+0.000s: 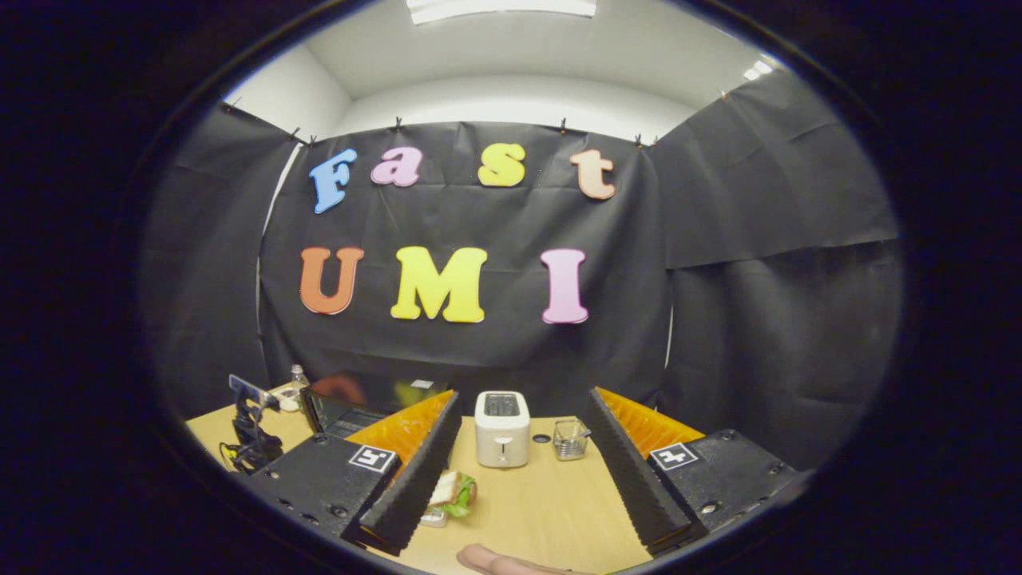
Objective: Open the electric oven with the left hand, put the food in, and close the electric oven.
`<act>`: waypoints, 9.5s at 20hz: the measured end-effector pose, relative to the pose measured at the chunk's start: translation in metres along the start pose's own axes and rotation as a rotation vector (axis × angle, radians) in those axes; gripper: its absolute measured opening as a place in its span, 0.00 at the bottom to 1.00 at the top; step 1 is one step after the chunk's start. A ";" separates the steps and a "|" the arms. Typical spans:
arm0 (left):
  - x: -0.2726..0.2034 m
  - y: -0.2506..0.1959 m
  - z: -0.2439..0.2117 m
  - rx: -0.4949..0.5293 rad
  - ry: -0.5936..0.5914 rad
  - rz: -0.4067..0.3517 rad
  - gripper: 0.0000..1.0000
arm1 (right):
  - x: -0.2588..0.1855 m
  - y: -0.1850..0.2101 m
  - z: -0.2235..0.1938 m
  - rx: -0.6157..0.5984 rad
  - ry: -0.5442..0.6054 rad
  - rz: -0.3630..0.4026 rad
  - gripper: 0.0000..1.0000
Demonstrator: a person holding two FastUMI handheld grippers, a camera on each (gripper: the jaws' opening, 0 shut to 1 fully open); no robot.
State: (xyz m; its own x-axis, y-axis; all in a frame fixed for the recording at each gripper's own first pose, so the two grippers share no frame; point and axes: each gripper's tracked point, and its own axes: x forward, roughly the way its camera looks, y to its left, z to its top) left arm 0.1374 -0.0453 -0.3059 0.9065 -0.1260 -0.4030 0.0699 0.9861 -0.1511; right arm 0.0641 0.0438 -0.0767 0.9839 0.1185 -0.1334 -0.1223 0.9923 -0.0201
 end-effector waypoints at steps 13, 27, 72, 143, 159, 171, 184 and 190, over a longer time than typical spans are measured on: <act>-0.151 0.002 0.157 0.071 -0.440 0.012 0.93 | 0.121 0.032 -0.160 0.103 0.654 0.336 1.00; -0.191 -0.006 0.175 0.152 -0.461 0.093 0.94 | 0.170 0.079 -0.276 0.417 1.165 0.682 0.97; -0.243 0.145 0.131 0.018 -0.439 0.102 0.94 | 0.317 0.332 -0.243 1.153 0.193 0.128 0.40; -0.149 0.119 0.089 0.032 -0.233 0.118 0.94 | 0.091 0.196 -0.055 0.130 0.128 0.262 0.90; 0.004 0.021 -0.040 0.055 0.114 -0.022 0.95 | -0.024 0.042 0.009 0.114 -0.136 0.039 1.00; 0.048 -0.006 -0.115 0.071 0.347 -0.006 0.95 | -0.009 0.006 0.000 0.167 -0.117 0.043 0.89; 0.051 -0.005 -0.107 0.081 0.329 0.031 0.95 | 0.000 -0.009 -0.025 0.164 -0.040 0.033 0.90; 0.050 -0.001 -0.082 0.094 0.268 0.033 0.95 | 0.002 -0.007 -0.028 0.157 -0.038 0.038 0.89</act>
State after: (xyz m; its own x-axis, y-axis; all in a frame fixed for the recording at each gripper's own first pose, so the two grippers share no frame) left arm 0.1480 -0.0615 -0.3998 0.7675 -0.1052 -0.6324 0.0912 0.9943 -0.0547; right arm 0.0637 0.0364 -0.1046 0.9836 0.1543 -0.0939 -0.1404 0.9801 0.1400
